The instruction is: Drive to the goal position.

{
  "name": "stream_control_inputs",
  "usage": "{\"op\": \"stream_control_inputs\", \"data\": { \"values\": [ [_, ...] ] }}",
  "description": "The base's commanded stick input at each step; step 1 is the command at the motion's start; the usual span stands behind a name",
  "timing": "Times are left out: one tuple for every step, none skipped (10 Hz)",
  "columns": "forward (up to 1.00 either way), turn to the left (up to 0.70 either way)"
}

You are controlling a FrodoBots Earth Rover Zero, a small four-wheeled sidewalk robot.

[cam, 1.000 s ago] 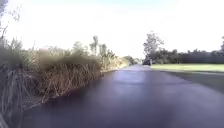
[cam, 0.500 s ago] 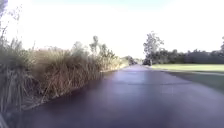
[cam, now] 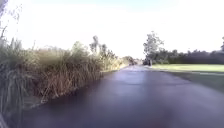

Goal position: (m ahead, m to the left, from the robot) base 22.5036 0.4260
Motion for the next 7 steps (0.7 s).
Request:
{"op": "stream_control_inputs", "data": {
  "values": [
    [1.0,-0.03],
    [1.0,-0.14],
    [1.0,-0.4],
    [1.0,-0.4],
    [1.0,-0.4],
    [1.0,-0.4],
    [1.0,-0.4]
  ]
}}
